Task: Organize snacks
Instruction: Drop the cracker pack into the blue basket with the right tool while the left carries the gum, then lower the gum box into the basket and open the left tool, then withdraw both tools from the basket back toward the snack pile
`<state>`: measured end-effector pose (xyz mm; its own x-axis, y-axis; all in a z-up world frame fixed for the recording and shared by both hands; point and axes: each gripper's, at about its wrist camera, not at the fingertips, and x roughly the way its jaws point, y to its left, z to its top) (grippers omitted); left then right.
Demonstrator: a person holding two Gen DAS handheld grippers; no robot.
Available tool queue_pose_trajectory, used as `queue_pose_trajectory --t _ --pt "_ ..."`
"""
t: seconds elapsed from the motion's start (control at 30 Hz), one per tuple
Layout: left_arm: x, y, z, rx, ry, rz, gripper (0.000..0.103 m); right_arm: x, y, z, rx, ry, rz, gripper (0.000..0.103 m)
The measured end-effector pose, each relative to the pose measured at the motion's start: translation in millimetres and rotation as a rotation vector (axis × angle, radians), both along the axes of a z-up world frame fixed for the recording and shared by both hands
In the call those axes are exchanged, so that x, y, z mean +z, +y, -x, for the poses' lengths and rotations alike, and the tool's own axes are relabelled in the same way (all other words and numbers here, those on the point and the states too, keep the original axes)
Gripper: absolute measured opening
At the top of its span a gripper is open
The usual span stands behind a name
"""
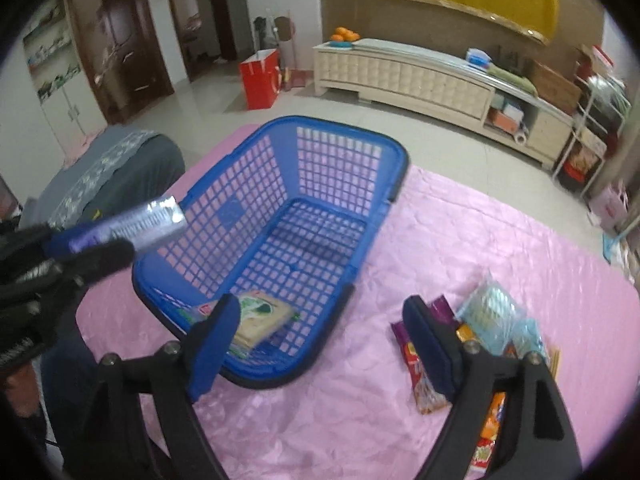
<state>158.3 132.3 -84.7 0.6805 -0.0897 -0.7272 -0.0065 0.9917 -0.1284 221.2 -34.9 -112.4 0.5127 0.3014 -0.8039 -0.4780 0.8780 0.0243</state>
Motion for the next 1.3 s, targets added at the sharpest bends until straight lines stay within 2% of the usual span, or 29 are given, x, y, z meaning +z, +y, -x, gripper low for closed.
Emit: queue_pose_trajectory --t 0.23,0.43,0.47,0.5,0.53,0.77,0.93,1.3 --pt "-27 -17 -22 -0.055 0.090 0.016 0.028 -15 -12 -3 -0.043 0.042 -0.005 0.086" --pt "-44 -23 -33 -0.099 0.131 0.022 0.028 -22 -20 -6 -0.063 0.052 -0.024 0.086" --pt "-44 -24 -34 -0.100 0.130 0.021 0.030 -21 -21 -7 -0.068 0.049 -0.030 0.086" --pt "-44 -24 -34 -0.097 0.130 0.017 0.038 -20 -22 -7 -0.072 0.047 -0.032 0.086" --pt "-44 -24 -33 -0.091 0.131 0.014 0.042 -18 -23 -6 -0.076 0.044 -0.036 0.086" --pt "-22 -30 -15 -0.095 0.090 0.025 0.044 0 -37 1 -0.105 0.024 -0.086 0.086" --pt "1 -37 7 -0.082 0.042 0.026 0.044 25 -45 24 -0.103 -0.020 -0.109 0.086" --pt "30 -84 42 -0.121 -0.025 0.012 0.048 62 -91 79 -0.144 -0.113 -0.118 0.086"
